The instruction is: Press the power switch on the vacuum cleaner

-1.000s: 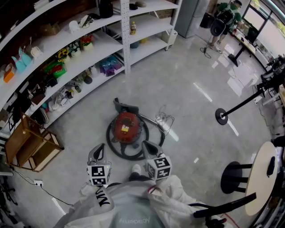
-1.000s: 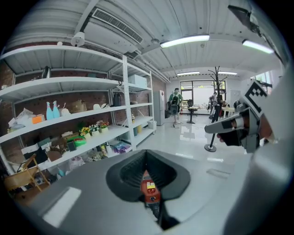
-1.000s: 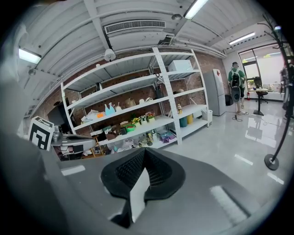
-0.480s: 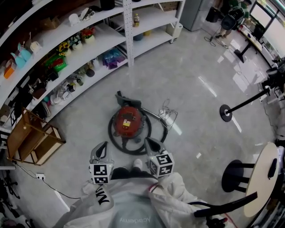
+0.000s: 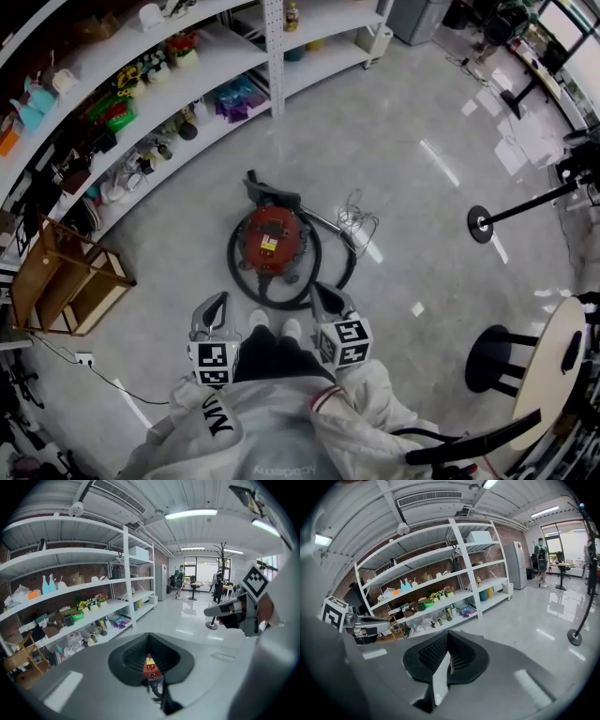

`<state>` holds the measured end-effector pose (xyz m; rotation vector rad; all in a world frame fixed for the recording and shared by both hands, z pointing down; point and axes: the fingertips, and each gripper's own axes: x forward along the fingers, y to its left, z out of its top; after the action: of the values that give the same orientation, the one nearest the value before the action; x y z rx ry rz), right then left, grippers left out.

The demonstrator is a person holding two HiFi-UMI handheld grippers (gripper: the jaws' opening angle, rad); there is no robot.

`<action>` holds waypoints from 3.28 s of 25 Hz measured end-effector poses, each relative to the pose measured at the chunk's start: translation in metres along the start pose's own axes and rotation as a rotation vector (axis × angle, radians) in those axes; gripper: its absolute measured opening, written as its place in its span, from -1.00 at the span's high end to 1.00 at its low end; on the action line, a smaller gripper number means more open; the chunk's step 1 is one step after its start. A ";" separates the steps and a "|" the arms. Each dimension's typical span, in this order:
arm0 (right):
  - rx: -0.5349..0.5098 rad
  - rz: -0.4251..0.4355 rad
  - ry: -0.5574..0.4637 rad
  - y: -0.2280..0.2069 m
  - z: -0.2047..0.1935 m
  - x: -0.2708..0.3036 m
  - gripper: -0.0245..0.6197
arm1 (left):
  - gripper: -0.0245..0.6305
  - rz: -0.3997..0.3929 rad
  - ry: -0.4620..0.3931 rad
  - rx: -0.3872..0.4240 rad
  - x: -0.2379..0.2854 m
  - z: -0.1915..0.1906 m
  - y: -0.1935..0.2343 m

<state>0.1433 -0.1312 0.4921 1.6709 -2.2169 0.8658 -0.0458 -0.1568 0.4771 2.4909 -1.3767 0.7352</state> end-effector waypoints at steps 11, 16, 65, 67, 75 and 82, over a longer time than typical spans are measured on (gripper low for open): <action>-0.019 -0.085 0.080 -0.023 -0.013 0.016 0.92 | 0.93 -0.042 0.033 -0.052 0.038 -0.024 0.013; -0.008 -0.099 0.137 -0.030 -0.047 0.030 0.92 | 0.93 -0.053 0.064 -0.048 0.055 -0.051 0.013; -0.010 -0.038 0.372 -0.051 -0.182 0.244 0.92 | 0.93 -0.128 0.212 -0.161 0.212 -0.190 0.033; -0.006 -0.036 0.378 -0.050 -0.185 0.248 0.92 | 0.93 -0.125 0.213 -0.170 0.216 -0.191 0.035; -0.011 -0.033 0.432 -0.052 -0.210 0.267 0.92 | 0.93 -0.135 0.218 -0.192 0.222 -0.194 0.033; -0.030 -0.045 0.444 -0.062 -0.220 0.283 0.92 | 0.93 -0.140 0.231 -0.204 0.218 -0.200 0.032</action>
<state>0.0751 -0.2395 0.8323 1.3469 -1.8740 1.0651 -0.0416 -0.2544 0.7581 2.2381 -1.1251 0.7807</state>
